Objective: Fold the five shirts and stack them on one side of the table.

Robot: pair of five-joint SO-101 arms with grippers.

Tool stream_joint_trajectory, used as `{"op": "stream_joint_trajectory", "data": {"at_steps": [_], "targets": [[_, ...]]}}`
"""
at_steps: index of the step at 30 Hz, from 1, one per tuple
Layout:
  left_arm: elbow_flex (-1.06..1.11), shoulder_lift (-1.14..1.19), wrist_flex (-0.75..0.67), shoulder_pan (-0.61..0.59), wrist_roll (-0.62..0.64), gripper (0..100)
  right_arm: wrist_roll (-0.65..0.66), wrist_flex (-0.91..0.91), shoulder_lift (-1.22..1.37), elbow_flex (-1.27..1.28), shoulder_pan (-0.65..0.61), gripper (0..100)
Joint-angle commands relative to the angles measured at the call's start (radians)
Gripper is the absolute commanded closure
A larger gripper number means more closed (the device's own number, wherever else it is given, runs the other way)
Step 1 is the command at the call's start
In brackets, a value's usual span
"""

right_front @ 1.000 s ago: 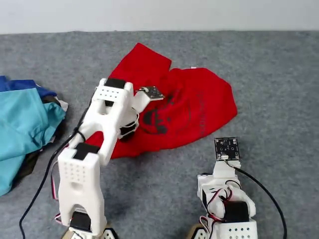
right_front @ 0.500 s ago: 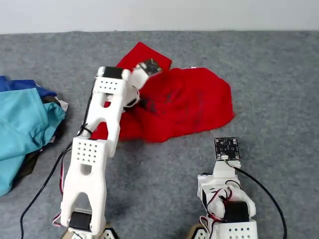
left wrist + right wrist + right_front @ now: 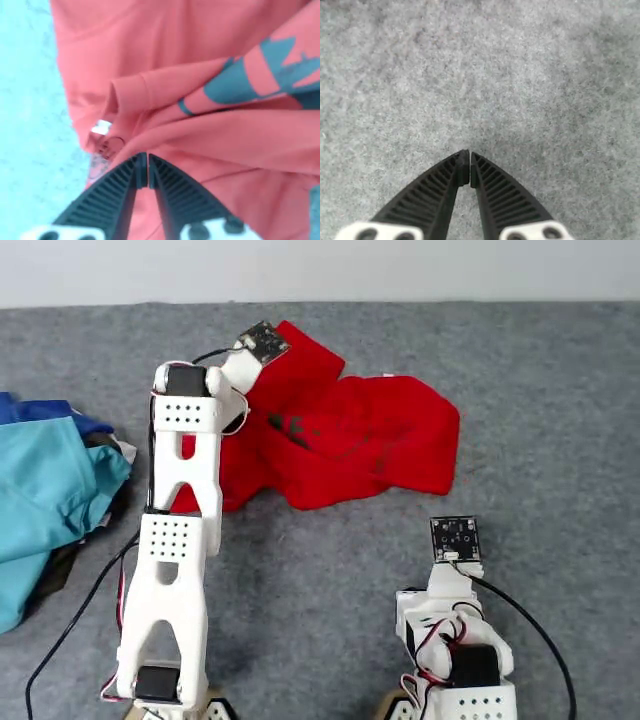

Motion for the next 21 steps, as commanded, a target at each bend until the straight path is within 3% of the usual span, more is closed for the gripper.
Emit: {"op": "stream_joint_trajectory", "data": {"at_steps": [1, 9, 17, 21], "targets": [[-0.061, -0.057, 0.031, -0.014, 0.003, 98, -0.005, -0.007, -0.004, 0.017, -0.002, 98.9], [0.09, -0.301, 0.031, -0.041, 0.003, 98, -0.005, -0.007, -0.004, 0.017, -0.002, 98.9], [0.575, -0.588, 0.031, -0.117, -0.003, 88, -0.005, -0.007, -0.004, 0.017, -0.002, 98.9], [0.816, -0.723, 0.029, -0.141, -0.098, 88, -0.005, -0.007, -0.004, 0.017, -0.002, 98.9]]}}
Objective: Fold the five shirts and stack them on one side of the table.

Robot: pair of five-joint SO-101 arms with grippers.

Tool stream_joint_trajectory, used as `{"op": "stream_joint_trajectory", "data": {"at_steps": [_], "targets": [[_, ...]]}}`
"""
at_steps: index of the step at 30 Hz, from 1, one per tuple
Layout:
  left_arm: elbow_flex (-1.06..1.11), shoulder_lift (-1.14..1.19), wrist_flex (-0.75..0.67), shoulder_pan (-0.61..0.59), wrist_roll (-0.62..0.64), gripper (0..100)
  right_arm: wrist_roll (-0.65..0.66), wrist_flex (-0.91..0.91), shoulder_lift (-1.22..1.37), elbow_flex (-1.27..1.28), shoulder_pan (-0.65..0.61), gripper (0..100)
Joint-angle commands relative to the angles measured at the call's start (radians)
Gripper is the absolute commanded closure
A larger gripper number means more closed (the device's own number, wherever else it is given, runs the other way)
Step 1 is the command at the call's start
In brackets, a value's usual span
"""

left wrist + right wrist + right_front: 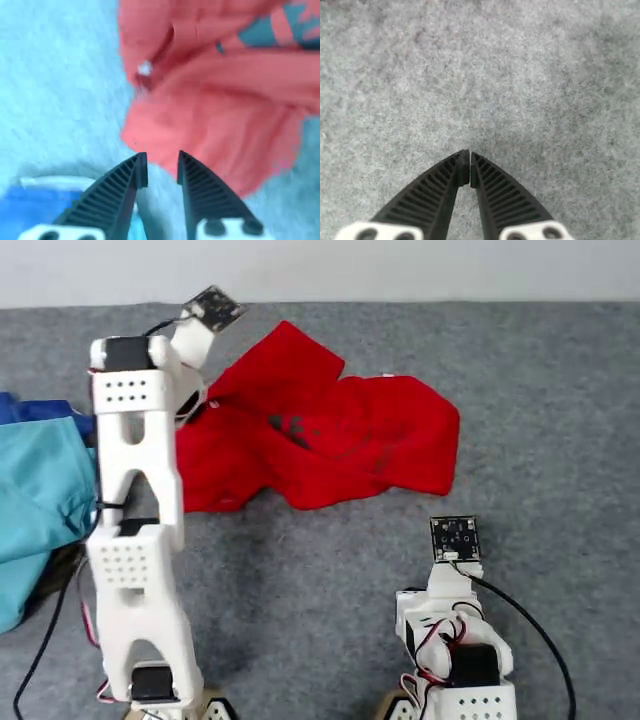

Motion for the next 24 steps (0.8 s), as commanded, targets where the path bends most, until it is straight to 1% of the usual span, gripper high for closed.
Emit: {"op": "stream_joint_trajectory", "data": {"at_steps": [1, 5, 9, 12, 16, 24], "targets": [[0.191, -0.172, 0.025, -0.012, -0.098, 88, -0.005, -0.007, -0.004, 0.017, -0.002, 98.9], [0.343, -0.242, 0.021, -0.02, -0.212, 86, -0.005, -0.007, -0.004, 0.017, -0.002, 98.9], [0.42, -0.233, 0.02, -0.021, -0.224, 79, -0.005, -0.007, -0.004, 0.017, -0.002, 98.9], [0.429, -0.19, 0.018, -0.023, -0.235, 79, -0.005, -0.007, -0.004, 0.017, -0.002, 98.9], [0.427, -0.143, 0.014, -0.041, -0.29, 79, -0.005, -0.007, -0.004, 0.017, -0.002, 98.9], [0.427, -0.068, -0.008, -0.106, -0.364, 79, -0.005, -0.007, -0.004, 0.017, -0.002, 98.9]]}}
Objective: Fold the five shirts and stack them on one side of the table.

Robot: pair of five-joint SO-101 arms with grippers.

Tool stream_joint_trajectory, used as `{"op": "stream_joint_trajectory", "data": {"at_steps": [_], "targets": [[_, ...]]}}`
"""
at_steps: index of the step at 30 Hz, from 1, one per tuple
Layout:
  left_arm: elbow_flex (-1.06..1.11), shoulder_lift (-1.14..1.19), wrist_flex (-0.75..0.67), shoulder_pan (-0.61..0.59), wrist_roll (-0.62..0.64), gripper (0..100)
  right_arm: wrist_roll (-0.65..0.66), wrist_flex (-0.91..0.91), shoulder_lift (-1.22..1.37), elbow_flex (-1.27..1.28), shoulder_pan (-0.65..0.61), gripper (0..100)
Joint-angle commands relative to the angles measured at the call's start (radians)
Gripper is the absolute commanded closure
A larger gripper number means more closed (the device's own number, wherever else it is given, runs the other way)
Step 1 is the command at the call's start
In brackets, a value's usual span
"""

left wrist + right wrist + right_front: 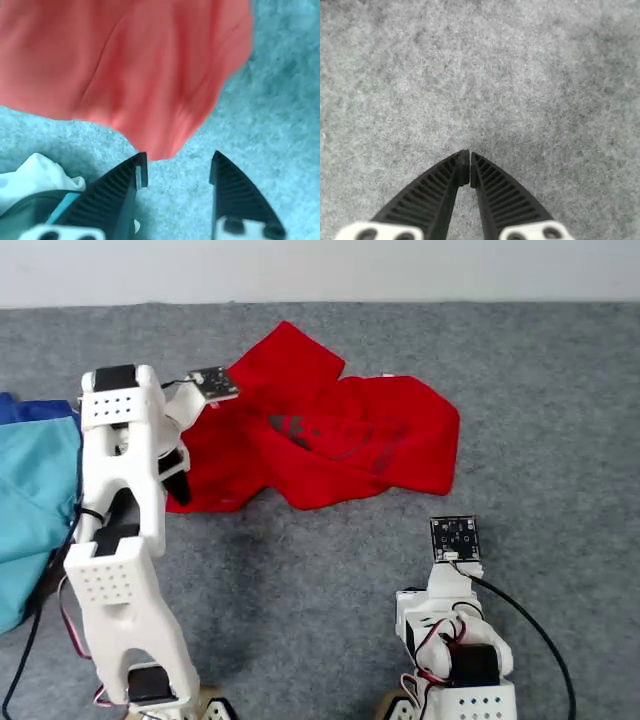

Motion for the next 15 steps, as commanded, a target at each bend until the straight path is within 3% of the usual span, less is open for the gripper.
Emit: {"op": "stream_joint_trajectory", "data": {"at_steps": [1, 8, 15], "targets": [[-0.005, 0.025, -0.017, -0.034, -0.029, 79, -0.005, -0.007, -0.004, 0.017, -0.002, 98.9], [-0.008, 0.1, -0.1, -0.08, -0.034, 79, -0.005, -0.007, -0.004, 0.017, -0.002, 98.9], [-0.174, -0.031, 0.028, -0.068, -0.023, 79, -0.005, -0.007, -0.004, 0.017, -0.002, 98.9]]}}
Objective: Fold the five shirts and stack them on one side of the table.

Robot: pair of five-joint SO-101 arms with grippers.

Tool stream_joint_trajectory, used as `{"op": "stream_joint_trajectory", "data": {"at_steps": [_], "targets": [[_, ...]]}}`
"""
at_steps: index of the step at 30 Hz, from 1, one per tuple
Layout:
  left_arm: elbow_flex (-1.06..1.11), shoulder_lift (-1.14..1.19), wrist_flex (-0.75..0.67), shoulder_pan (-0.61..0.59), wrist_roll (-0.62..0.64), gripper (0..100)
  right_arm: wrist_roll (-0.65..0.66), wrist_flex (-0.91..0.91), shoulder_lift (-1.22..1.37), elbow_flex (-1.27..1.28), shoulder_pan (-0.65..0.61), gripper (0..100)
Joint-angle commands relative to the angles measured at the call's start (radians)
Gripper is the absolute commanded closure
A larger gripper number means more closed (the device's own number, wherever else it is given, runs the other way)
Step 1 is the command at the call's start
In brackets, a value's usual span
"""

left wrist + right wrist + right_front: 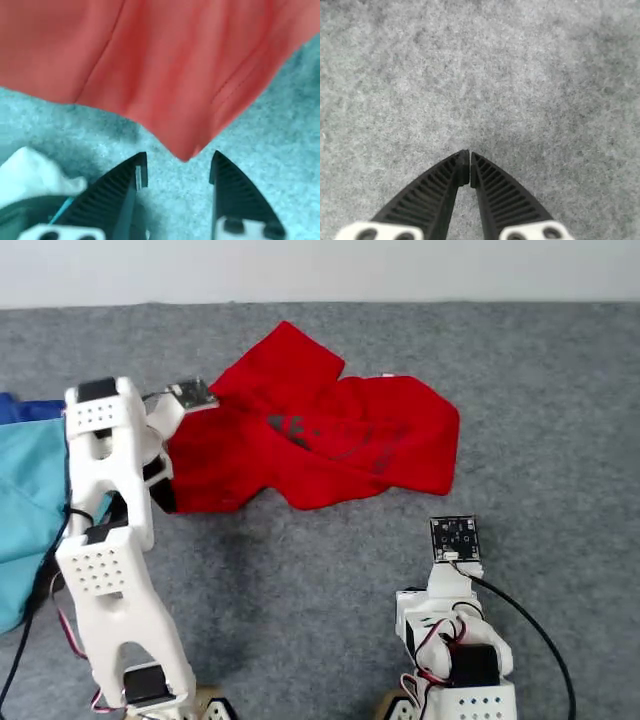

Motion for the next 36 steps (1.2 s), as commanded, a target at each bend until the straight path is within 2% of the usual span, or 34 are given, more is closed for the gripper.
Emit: {"op": "stream_joint_trajectory", "data": {"at_steps": [1, 7, 14, 25, 31, 33, 36], "targets": [[-0.133, -0.144, 0.054, 0.014, 0.02, 79, -0.005, -0.007, -0.004, 0.017, -0.002, 98.9], [-0.208, -0.21, 0.037, 0.06, 0.112, 80, -0.005, -0.007, -0.004, 0.017, -0.002, 98.9], [-0.116, -0.083, -0.092, 0.095, 0.158, 99, -0.005, -0.007, -0.004, 0.017, -0.002, 98.9], [-0.14, 0.157, -0.358, 0.094, 0.161, 98, -0.005, -0.007, -0.004, 0.017, -0.002, 98.9], [-0.305, 0.167, -0.516, 0.095, 0.35, 98, -0.005, -0.007, -0.004, 0.017, -0.002, 98.9], [-0.34, 0.167, -0.545, 0.098, 0.376, 98, -0.005, -0.007, -0.004, 0.017, -0.002, 98.9], [-0.374, 0.16, -0.517, 0.106, 0.376, 98, -0.005, -0.007, -0.004, 0.017, -0.002, 98.9]]}}
